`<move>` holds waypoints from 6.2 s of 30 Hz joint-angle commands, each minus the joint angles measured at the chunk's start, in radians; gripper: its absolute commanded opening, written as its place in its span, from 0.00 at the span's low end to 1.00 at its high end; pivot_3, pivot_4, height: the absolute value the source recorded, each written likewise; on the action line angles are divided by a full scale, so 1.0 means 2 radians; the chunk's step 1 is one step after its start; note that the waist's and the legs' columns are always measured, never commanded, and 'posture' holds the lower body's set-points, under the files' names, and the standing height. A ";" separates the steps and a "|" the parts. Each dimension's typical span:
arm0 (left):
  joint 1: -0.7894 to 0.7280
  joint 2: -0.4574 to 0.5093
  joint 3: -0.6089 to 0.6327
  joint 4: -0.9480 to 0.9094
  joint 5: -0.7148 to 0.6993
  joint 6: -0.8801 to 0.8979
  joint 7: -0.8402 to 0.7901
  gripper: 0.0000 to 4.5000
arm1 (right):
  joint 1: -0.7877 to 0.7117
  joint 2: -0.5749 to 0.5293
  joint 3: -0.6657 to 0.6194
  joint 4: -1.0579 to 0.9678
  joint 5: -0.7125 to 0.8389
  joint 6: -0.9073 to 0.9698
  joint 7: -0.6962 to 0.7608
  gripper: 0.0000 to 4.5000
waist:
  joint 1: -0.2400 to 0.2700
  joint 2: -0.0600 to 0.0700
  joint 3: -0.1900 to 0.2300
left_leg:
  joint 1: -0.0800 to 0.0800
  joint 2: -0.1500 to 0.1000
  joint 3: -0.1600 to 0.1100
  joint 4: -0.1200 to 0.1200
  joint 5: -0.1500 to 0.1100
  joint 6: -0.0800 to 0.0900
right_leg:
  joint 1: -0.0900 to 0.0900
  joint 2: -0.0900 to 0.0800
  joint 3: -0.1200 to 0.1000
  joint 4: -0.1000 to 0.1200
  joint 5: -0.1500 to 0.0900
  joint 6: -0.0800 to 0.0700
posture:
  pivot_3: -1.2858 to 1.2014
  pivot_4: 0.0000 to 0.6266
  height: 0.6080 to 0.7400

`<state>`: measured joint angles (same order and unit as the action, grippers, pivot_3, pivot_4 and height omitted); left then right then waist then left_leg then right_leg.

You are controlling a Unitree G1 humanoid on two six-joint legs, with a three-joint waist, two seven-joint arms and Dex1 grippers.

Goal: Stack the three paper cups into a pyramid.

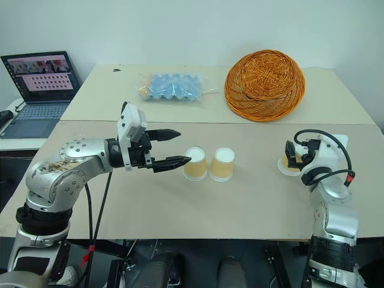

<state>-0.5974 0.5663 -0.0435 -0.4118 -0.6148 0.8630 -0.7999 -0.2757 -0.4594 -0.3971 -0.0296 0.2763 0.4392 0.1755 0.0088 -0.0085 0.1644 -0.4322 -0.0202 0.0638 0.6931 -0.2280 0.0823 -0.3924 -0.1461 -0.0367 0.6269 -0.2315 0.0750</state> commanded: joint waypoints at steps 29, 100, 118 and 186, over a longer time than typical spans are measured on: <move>-0.006 0.003 0.004 -0.019 -0.015 0.003 0.024 1.00 | -0.023 -0.011 -0.013 0.016 0.003 -0.032 0.007 0.57 | -0.001 0.000 0.000 | 0.000 0.000 0.000 0.000 0.000 0.000 | 0.000 0.000 0.000 0.000 0.000 0.000 | 0.52 0.24 0.90; 0.052 0.096 0.064 -0.099 -0.108 0.032 0.064 1.00 | -0.200 -0.096 0.206 -0.072 0.107 0.079 0.358 0.57 | 0.001 -0.001 0.005 | -0.004 0.000 0.000 -0.001 0.003 -0.005 | -0.005 -0.001 0.000 0.001 0.000 0.000 | 0.52 0.24 0.90; 0.046 0.094 0.060 -0.097 -0.113 0.035 0.065 1.00 | -0.209 -0.104 0.202 -0.125 0.113 0.120 0.352 0.57 | 0.001 -0.001 0.005 | -0.004 0.000 0.000 -0.001 0.003 -0.005 | -0.005 -0.001 0.000 0.001 0.000 0.000 | 0.52 0.24 0.90; 0.039 0.092 0.053 -0.089 -0.129 0.035 0.074 1.00 | -0.152 -0.149 0.178 -0.154 0.118 0.134 0.351 0.99 | 0.001 -0.001 0.005 | -0.004 0.000 0.000 0.000 0.003 -0.005 | -0.005 -0.001 0.000 0.001 0.000 0.000 | 0.52 0.24 0.90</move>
<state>-0.5008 0.7521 0.0573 -0.5749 -0.8659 0.9414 -0.6485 -0.5766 -0.7421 0.0079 -0.3304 0.5057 0.7281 0.8726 0.0117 -0.0106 0.1743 -0.4402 -0.0205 0.0640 0.6928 -0.2222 0.0728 -0.4022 -0.1470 -0.0376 0.6296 -0.2318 0.0749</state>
